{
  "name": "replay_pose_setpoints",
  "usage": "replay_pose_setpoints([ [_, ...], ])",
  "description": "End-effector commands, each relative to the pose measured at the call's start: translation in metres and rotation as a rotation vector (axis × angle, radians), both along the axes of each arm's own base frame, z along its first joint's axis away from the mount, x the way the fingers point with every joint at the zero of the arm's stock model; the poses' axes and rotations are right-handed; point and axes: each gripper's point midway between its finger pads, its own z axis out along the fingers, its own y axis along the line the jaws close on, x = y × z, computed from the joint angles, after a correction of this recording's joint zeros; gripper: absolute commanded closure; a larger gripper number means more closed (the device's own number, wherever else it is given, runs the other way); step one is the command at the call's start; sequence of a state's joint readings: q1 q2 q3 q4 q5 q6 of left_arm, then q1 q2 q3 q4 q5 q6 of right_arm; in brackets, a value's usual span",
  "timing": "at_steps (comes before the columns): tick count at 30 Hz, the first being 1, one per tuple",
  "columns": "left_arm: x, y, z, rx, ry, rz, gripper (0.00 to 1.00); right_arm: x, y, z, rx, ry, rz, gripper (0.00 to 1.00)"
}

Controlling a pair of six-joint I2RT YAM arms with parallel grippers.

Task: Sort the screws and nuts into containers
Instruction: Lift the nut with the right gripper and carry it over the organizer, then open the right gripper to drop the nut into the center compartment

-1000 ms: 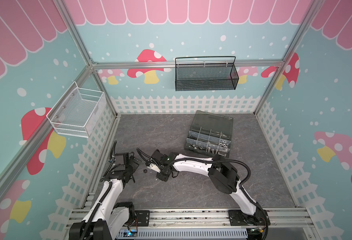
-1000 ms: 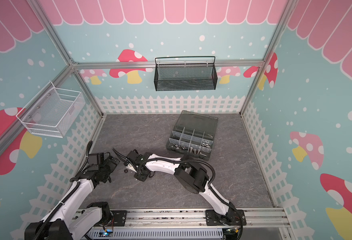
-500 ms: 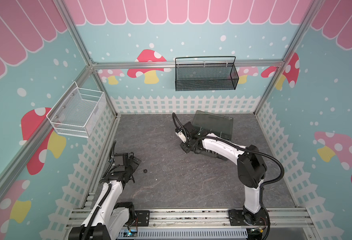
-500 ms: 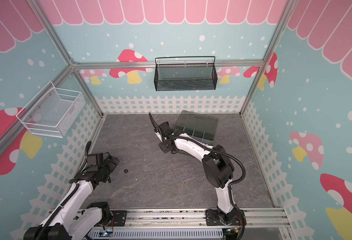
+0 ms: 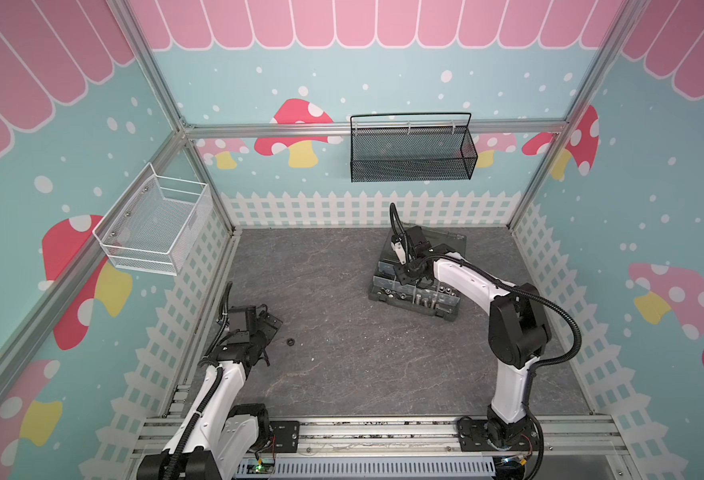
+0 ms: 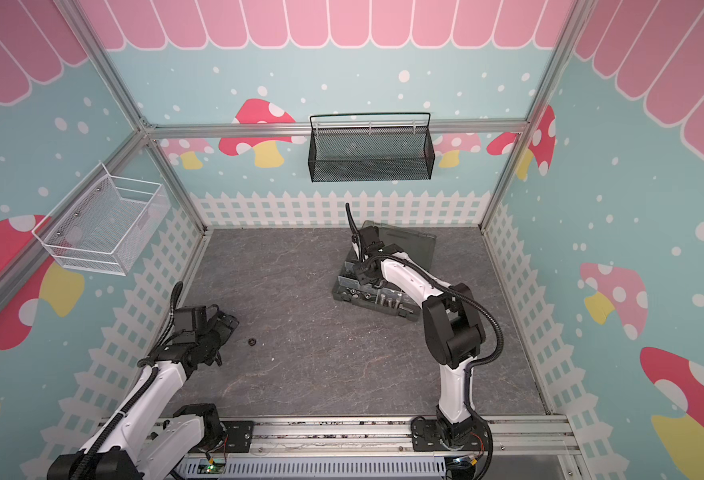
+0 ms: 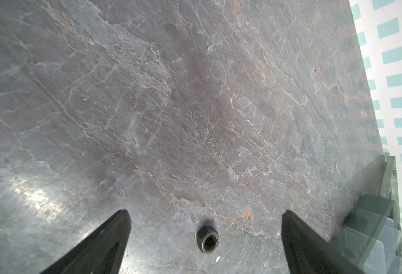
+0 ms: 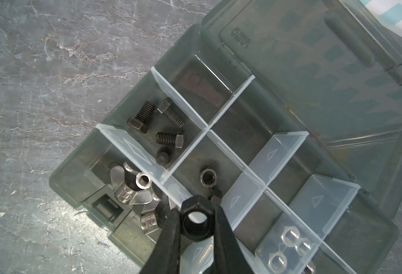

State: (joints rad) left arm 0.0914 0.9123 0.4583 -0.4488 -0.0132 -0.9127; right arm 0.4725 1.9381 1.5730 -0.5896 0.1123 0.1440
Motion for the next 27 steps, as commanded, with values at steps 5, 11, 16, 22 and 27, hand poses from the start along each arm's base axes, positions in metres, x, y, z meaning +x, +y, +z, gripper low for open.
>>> replay_pose_setpoints([
  [5, -0.004, 0.001, -0.004, -0.011, 0.017, 0.013, 0.0, 0.01, -0.005, -0.017, -0.005, 0.029, -0.008, 1.0],
  [11, -0.003, 0.001, -0.005, -0.01, 0.019, 0.014, 0.0, 0.015, -0.01, -0.028, -0.032, 0.046, -0.016, 0.96],
  [16, -0.003, 0.001, -0.007, -0.012, 0.025, 0.014, 0.0, 0.016, -0.005, -0.035, -0.017, 0.064, 0.001, 0.88],
  [22, -0.003, 0.001, -0.006, -0.01, 0.022, 0.015, 0.0, 0.018, 0.0, -0.036, 0.0, 0.069, 0.015, 0.77],
  [27, -0.004, 0.001, -0.008, -0.01, 0.026, 0.013, 0.0, 0.019, 0.003, -0.034, 0.011, 0.068, 0.023, 0.71],
])
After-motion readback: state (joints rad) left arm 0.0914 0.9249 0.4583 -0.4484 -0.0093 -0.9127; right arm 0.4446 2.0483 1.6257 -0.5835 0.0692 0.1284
